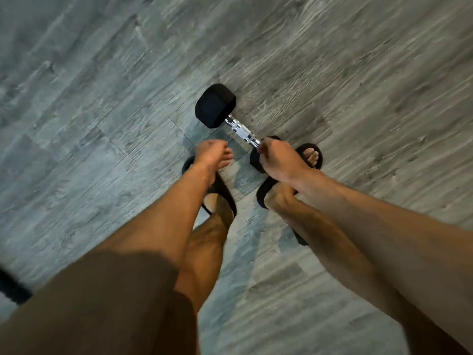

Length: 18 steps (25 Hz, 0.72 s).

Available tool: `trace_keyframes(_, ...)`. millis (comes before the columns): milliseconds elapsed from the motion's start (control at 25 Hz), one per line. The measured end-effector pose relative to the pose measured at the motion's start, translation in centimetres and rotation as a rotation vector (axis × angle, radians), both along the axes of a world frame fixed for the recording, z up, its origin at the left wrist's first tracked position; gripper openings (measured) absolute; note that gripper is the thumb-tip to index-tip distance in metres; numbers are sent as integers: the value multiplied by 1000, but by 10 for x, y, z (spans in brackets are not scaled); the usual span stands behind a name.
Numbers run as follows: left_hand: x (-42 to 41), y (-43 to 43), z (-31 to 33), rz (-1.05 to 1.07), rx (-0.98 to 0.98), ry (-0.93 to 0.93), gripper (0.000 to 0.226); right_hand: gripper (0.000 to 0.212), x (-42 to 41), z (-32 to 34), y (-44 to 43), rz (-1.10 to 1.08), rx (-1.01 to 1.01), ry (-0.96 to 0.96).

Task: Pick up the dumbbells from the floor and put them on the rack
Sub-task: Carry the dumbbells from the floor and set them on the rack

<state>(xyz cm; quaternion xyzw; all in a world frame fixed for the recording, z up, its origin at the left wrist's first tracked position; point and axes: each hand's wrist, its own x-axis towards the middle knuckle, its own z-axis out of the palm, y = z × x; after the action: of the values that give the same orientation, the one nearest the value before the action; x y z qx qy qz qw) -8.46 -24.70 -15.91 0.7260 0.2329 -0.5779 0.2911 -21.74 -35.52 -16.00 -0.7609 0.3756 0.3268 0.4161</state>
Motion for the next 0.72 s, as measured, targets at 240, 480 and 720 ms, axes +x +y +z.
trace_keyframes(240, 15, -32, -112, 617, -93, 99, 12, 36, 15, -125, -4, -58, 0, -6)
trace_keyframes(480, 6, -51, -157, 761, -161, 227, 13, 8, 47, -185, -5, 30, 182, 65)
trace_keyframes(720, 2, -73, -103, 788, -72, 226, 15, 19, 51, -153, -9, -369, 372, -17)
